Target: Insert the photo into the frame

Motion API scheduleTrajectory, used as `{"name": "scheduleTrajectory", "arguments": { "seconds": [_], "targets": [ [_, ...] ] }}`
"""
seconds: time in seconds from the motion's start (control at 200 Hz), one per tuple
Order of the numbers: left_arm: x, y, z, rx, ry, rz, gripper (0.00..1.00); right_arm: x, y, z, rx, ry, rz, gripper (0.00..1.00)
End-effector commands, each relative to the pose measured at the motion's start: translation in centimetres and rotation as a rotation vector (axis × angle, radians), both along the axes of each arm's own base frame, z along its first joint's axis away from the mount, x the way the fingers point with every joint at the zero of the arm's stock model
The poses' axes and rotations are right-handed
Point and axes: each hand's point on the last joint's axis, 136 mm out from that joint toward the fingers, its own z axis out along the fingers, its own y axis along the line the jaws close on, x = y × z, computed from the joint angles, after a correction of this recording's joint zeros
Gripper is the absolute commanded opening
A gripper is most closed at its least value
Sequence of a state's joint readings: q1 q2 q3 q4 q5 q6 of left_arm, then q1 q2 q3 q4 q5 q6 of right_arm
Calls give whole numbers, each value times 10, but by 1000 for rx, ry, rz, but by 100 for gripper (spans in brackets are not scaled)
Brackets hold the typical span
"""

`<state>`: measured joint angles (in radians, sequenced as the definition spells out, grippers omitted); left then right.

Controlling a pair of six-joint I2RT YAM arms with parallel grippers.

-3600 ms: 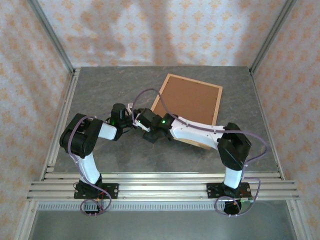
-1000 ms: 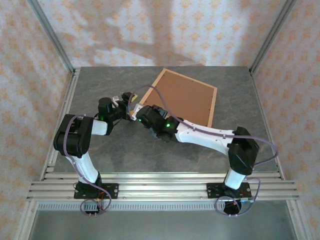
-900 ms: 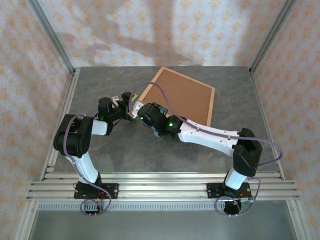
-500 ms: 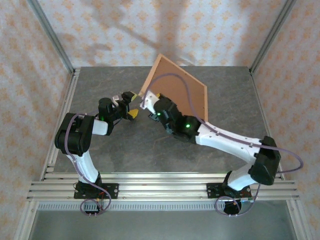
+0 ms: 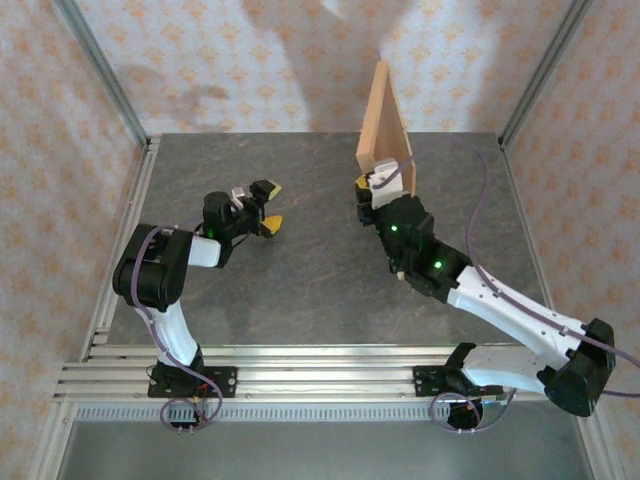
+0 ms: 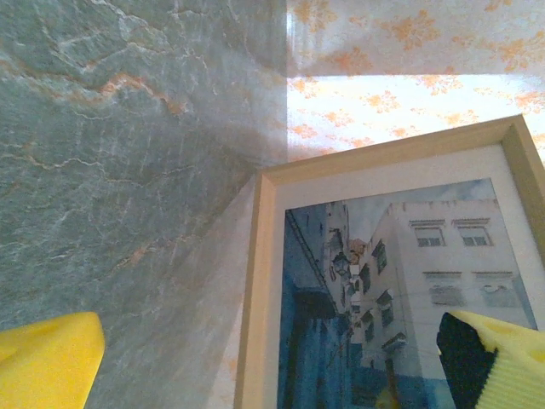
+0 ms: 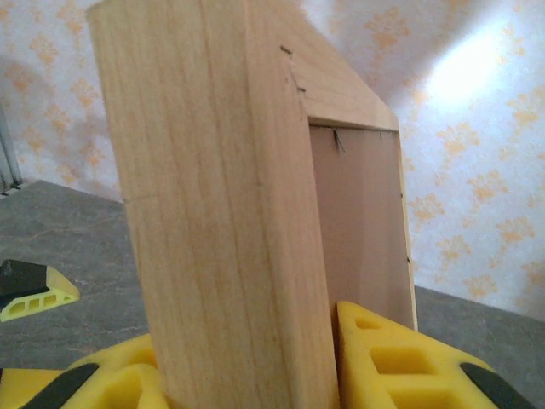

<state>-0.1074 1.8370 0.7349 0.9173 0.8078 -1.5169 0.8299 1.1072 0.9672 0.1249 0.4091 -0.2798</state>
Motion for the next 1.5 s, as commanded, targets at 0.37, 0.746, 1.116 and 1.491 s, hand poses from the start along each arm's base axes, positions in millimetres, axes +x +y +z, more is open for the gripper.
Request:
{"name": "scheduleTrajectory", "arguments": {
  "seconds": [0.37, 0.746, 1.116, 1.491],
  "targets": [
    [16, -52, 11, 118, -35, -128, 99, -22, -97, -67, 449, 181, -299, 0],
    [-2, -87, 12, 516, -48, -326, 99, -37, -143, -127, 554, 284, -477, 0],
    [-27, -129, -15, 865, -43, -554, 95, -49, -159, -181, 680, 459, -556, 0],
    [-47, -168, -52, 925, 1, -673, 94, -57, -161, -227, 742, 566, -651, 0]
  ]
}}
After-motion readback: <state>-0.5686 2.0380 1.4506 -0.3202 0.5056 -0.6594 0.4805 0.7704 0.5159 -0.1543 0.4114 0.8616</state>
